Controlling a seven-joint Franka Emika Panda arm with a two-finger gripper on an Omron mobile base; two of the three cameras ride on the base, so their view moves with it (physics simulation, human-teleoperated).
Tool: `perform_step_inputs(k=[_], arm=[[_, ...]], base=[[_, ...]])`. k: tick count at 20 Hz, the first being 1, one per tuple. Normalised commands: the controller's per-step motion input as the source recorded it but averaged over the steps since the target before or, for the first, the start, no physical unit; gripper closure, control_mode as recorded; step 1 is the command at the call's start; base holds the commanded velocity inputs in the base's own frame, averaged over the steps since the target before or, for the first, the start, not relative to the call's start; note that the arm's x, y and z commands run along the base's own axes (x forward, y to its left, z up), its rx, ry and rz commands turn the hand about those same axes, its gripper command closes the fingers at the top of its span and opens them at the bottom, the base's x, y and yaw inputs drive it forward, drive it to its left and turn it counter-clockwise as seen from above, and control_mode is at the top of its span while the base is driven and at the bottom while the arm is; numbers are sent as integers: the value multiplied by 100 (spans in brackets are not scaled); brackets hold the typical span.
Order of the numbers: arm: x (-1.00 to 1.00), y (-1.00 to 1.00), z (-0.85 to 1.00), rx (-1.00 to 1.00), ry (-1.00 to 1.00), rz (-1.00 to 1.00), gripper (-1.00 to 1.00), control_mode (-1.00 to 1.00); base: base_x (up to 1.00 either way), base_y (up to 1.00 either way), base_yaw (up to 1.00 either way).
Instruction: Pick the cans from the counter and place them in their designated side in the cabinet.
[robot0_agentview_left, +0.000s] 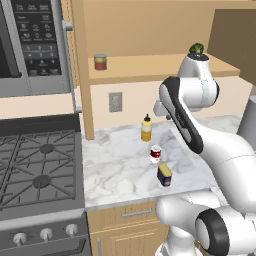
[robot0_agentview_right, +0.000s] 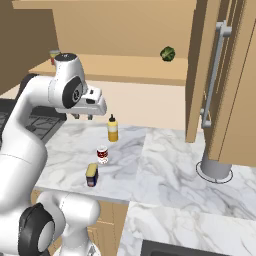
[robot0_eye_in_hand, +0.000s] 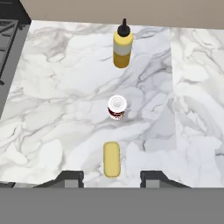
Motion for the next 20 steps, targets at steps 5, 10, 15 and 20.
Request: perform_step_inputs(k=[5,10,15,20], arm=[[-3,0,0,0,0,0,-100,-100],[-5,0,-3,0,0,0,-100,-100],[-10,0,-20,0,1,-2,-100,-100],[-10,0,-20,0,6,-2,-100,-100]], base=[[0,0,0],[0,0,0],[0,0,0],[0,0,0]])
